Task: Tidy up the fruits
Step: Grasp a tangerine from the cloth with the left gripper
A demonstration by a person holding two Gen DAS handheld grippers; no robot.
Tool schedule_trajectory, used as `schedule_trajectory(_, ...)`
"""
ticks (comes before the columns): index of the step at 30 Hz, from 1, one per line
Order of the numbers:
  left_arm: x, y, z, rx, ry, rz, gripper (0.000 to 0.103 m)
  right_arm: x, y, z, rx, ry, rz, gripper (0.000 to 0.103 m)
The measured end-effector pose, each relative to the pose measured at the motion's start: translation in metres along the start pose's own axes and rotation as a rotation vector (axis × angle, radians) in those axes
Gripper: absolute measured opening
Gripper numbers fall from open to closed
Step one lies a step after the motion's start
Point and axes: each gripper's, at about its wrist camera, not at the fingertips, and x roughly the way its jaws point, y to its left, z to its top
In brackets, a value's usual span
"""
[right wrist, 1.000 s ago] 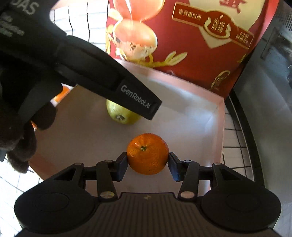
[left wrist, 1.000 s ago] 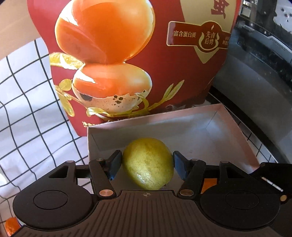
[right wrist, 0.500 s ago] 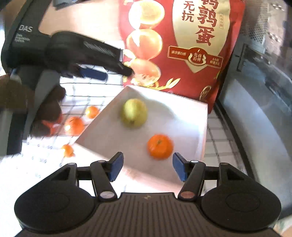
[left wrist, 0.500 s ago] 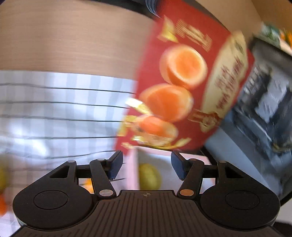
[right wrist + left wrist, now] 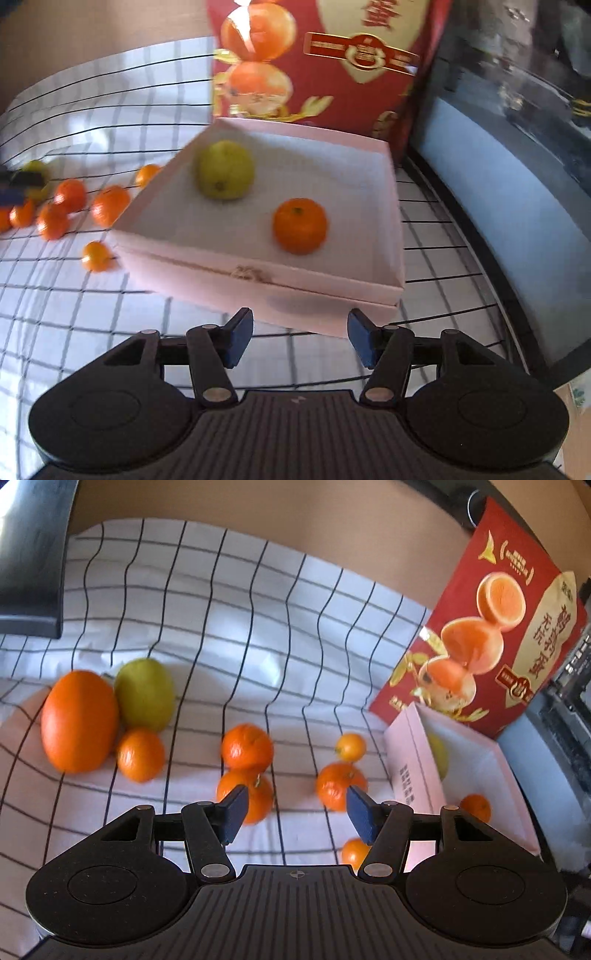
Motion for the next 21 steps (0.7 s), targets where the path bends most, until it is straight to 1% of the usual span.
schedule_trajectory(3,0.004,-0.011,-0.009,0.056,0.027,-0.038,0.063,0.002,-0.005,0.000,0.018,0.001,-0.021,0.058)
schedule_trajectory(6,0.009,-0.029,-0.019,0.160,0.049,-0.068,0.063,-0.003,-0.002,-0.003,0.032,-0.005,0.007,0.058)
schedule_trajectory(9,0.017,-0.054,-0.034,0.312,0.052,-0.055,0.064,-0.012,0.008,-0.012,0.017,-0.009,0.032,0.058)
schedule_trajectory(11,0.026,-0.066,-0.044,0.394,0.054,-0.019,0.064,-0.017,0.012,-0.020,0.013,-0.001,0.042,0.058)
schedule_trajectory(13,0.036,-0.072,-0.049,0.422,0.063,-0.001,0.064,-0.022,0.015,-0.030,0.019,0.011,0.063,0.058)
schedule_trajectory(16,0.047,-0.073,-0.051,0.412,0.081,-0.019,0.063,-0.028,0.019,-0.044,0.005,0.024,0.073,0.061)
schedule_trajectory(19,0.052,-0.072,-0.052,0.419,0.087,-0.009,0.056,-0.031,0.022,-0.055,-0.028,0.036,0.068,0.064)
schedule_trajectory(20,0.053,-0.071,-0.053,0.419,0.088,-0.006,0.049,-0.032,0.023,-0.057,-0.032,0.039,0.061,0.065)
schedule_trajectory(21,0.054,-0.070,-0.053,0.418,0.093,-0.006,0.037,-0.033,0.024,-0.059,-0.033,0.041,0.057,0.065)
